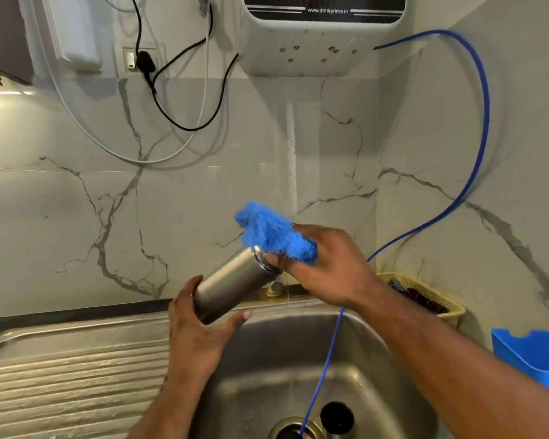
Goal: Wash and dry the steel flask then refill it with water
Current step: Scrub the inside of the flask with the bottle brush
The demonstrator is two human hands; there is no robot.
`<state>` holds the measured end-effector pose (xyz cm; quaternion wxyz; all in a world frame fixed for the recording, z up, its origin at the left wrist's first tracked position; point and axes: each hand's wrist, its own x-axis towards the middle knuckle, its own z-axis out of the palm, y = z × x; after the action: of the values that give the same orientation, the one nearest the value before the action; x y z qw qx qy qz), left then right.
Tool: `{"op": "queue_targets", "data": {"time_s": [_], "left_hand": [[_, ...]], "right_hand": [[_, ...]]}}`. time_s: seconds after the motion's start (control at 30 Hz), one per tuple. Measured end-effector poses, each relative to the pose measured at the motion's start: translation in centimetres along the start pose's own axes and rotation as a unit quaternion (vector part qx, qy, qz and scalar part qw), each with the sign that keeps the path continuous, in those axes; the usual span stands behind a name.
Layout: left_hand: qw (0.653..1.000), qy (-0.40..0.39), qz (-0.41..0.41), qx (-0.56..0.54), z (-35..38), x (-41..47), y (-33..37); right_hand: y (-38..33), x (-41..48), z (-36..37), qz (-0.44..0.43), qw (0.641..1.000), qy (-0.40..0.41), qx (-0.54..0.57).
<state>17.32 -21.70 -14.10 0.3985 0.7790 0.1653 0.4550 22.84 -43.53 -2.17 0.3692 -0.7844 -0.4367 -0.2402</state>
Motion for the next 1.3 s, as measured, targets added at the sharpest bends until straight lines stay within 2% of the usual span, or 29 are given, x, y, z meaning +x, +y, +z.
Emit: {"op": "queue_targets", "data": {"time_s": [0.1,0.3,0.47,0.53,0.6,0.67,0.73,0.8,0.93,1.03,1.13,1.3], "left_hand": [[0.995,-0.011,0.085,0.050,0.7,-0.7,0.3],[0.992,-0.108,0.056,0.017,1.5,-3.4,2.5],[0.982,-0.179,0.054,-0.003,2.4,-5.5,4.0],[0.980,-0.191,0.052,-0.014,2.8,-6.2,4.2],[0.977,-0.208,0.055,-0.016,3.2,-6.7,4.5],[0.972,-0.229,0.060,0.000,3.5,-7.1,4.6],[0.966,-0.249,0.067,0.022,3.8,-7.6,4.8],[0.960,-0.269,0.071,0.030,3.9,-8.0,4.9],[0.953,-0.285,0.088,0.048,3.7,-8.5,5.0],[0.952,-0.285,0.091,0.063,3.4,-8.5,5.1],[0.954,-0.275,0.097,0.072,3.3,-8.6,5.2],[0.954,-0.271,0.098,0.081,3.3,-8.5,4.9]], "right_hand": [[-1.9,1.1,-0.8,-0.033,0.991,-0.068,-0.113],[-3.5,2.7,-2.5,-0.069,0.937,-0.213,-0.269],[-3.6,3.5,-10.3,-0.040,0.875,-0.235,-0.421],[-3.1,3.0,-13.7,-0.017,0.820,-0.274,-0.503],[-2.5,2.1,-17.0,0.006,0.735,-0.327,-0.593],[-1.8,1.1,-19.2,0.028,0.670,-0.372,-0.642],[-0.9,-0.1,-20.8,0.064,0.630,-0.399,-0.663],[-0.2,-1.5,-21.7,0.101,0.608,-0.420,-0.666],[2.3,-4.6,-21.3,0.118,0.594,-0.449,-0.657],[5.2,-6.9,-19.8,0.110,0.611,-0.456,-0.637],[7.3,-8.7,-18.1,0.087,0.614,-0.460,-0.636],[8.0,-10.5,-16.5,0.105,0.645,-0.455,-0.605]]}}
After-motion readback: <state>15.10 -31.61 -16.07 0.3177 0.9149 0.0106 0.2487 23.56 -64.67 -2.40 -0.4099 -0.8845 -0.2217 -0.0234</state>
